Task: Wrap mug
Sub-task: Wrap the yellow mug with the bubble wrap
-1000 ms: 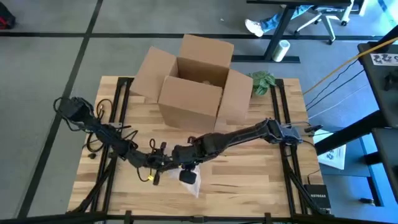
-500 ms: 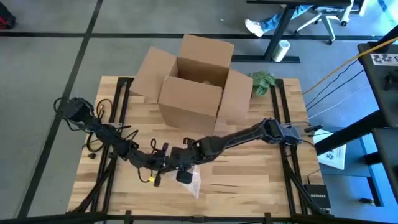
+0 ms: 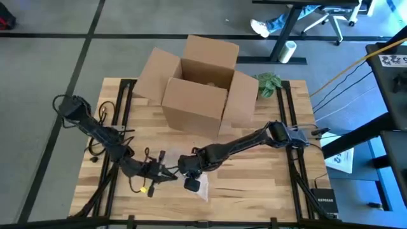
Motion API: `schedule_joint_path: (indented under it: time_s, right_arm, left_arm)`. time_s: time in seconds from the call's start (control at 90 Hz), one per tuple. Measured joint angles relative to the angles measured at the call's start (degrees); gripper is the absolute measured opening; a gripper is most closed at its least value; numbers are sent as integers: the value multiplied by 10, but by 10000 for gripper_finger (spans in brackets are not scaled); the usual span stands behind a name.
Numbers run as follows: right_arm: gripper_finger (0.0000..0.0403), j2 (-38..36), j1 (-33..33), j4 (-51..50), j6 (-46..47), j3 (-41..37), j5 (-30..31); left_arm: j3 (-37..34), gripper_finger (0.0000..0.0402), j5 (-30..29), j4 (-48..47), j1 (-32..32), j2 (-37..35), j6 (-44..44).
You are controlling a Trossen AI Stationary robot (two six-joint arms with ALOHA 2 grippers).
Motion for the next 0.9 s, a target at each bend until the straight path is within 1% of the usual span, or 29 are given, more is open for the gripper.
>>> schedule_joint_path:
  time_s: [0.078, 0.189, 0.322, 0.422, 0.489, 0.544, 0.789, 0.9]
  right_arm:
    - [0, 0, 0, 0, 1, 0, 0]
    - [0, 0, 0, 0, -1, 0, 0]
    - [0, 0, 0, 6, -3, 0, 0]
    - [0, 0, 0, 14, -3, 0, 0]
    - [0, 0, 0, 22, -5, 0, 0]
    - [0, 0, 0, 28, -5, 0, 0]
    - [0, 0, 0, 30, -4, 0, -7]
    - [0, 1, 0, 36, -3, 0, -16]
  left_arm:
    - [0, 0, -36, -73, -25, -31, -33]
    - [0, 0, -69, -194, -60, -70, -116]
    - [0, 0, -76, -340, -90, -86, -258]
    - [-1, 0, -73, -413, -104, -71, -348]
    - [-1, 0, -72, -428, -108, -56, -376]
    - [-1, 0, -68, -430, -106, -42, -383]
    - [-1, 0, 2, -428, -61, 47, -417]
    - [-1, 0, 6, -388, -37, 90, -401]
